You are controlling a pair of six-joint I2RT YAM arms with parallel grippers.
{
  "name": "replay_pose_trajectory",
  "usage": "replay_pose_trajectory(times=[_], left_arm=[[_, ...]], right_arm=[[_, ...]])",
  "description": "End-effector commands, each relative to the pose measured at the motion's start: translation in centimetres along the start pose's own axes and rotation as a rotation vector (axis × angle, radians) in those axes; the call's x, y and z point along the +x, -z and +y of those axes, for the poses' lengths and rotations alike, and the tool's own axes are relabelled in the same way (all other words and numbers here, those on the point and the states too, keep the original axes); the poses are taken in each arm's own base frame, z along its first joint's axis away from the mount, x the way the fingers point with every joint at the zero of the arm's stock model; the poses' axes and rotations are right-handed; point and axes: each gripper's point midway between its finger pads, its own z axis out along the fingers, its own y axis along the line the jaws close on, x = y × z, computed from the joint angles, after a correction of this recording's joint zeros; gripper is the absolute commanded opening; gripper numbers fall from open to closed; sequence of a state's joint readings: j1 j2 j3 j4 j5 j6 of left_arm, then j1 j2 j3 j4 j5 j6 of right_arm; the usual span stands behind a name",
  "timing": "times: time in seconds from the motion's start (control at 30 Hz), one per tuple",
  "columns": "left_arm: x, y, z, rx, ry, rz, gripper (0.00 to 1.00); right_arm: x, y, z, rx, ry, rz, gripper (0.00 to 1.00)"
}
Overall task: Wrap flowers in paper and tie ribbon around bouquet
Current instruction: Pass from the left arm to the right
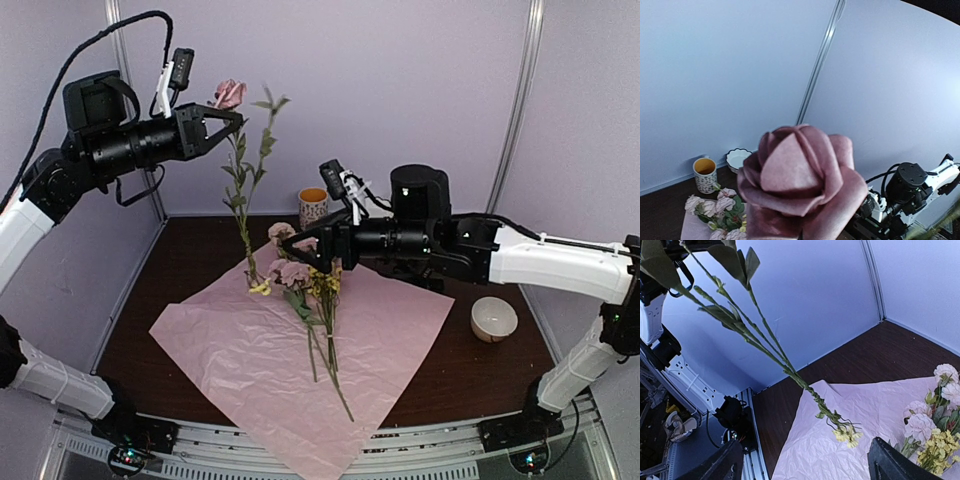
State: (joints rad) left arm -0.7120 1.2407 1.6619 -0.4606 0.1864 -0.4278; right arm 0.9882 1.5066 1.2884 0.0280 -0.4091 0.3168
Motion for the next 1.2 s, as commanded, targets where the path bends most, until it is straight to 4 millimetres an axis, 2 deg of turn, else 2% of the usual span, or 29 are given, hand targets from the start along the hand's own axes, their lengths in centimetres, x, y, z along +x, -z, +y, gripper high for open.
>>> replay_pose_trajectory(times=[0.0, 0.2, 0.33, 0.43, 0.47, 0.5, 0.57, 0.6, 0.63, 0.7, 0.73, 0.83, 0.87, 0.93, 1.03, 1.17], left_arm=[[-1.7, -1.0, -3.7, 0.174, 0.076, -0.088, 0.00], [-1.7, -1.9, -5.9, 0.235, 0.092, -0.085, 0.00], [-1.9, -1.8, -6.8, 0.268, 0.116, -0.089, 0.00], [-2.1, -1.7, -7.4, 0.288, 0.132, -0.100, 0.00], [-2.0, -1.7, -7.6, 0.296, 0.133, -0.101, 0.00], [-2.1, -1.7, -7.6, 0.297, 0.133, -0.103, 0.00], [-1.9, -1.7, -7.2, 0.272, 0.133, -0.102, 0.00], [-1.8, -1.7, -6.8, 0.250, 0.131, -0.100, 0.00], [-1.7, -1.6, -6.3, 0.219, 0.125, -0.097, 0.00], [-1.2, -1.6, -4.4, 0.106, 0.109, -0.079, 0.00], [-0.8, -1.6, -2.9, 0.017, 0.103, -0.064, 0.05], [1.6, -1.4, 2.4, -0.261, 0.099, 0.029, 0.56], [2.7, -1.2, 3.9, -0.322, 0.105, 0.064, 0.68], [4.8, -1.0, 6.6, -0.409, 0.123, 0.129, 0.83], [8.7, 0.0, 10.6, -0.540, 0.145, 0.230, 0.90], [13.2, 1.4, 13.8, -0.652, 0.141, 0.339, 0.92]], right_arm=[[-3.2, -0.7, 2.3, -0.075, 0.058, -0.104, 0.88], [-2.0, -3.2, 3.0, -0.071, 0.118, -0.071, 0.93], [-2.2, -3.9, 3.2, -0.080, 0.127, -0.100, 0.94], [-2.3, -4.4, 2.8, -0.072, 0.108, -0.121, 0.92], [-2.3, -4.5, 2.9, -0.076, 0.099, -0.126, 0.86], [-2.4, -4.5, 2.9, -0.079, 0.090, -0.133, 0.71], [-2.5, -4.3, 2.5, -0.057, 0.069, -0.153, 0.31], [-2.5, -4.1, 1.9, -0.030, 0.051, -0.163, 0.13], [-2.4, -3.8, 1.4, -0.002, 0.034, -0.167, 0.01], [-1.9, -3.6, 0.2, 0.057, -0.011, -0.146, 0.00], [-1.4, -3.6, -0.4, 0.082, -0.040, -0.123, 0.00], [0.5, -4.2, -2.3, 0.167, -0.137, -0.046, 0.00], [1.3, -4.6, -3.1, 0.197, -0.171, -0.014, 0.00], [3.5, -5.7, -4.7, 0.253, -0.247, 0.075, 0.00], [7.9, -7.3, -6.6, 0.287, -0.333, 0.239, 0.00], [12.5, -8.5, -9.3, 0.324, -0.404, 0.342, 0.00]])
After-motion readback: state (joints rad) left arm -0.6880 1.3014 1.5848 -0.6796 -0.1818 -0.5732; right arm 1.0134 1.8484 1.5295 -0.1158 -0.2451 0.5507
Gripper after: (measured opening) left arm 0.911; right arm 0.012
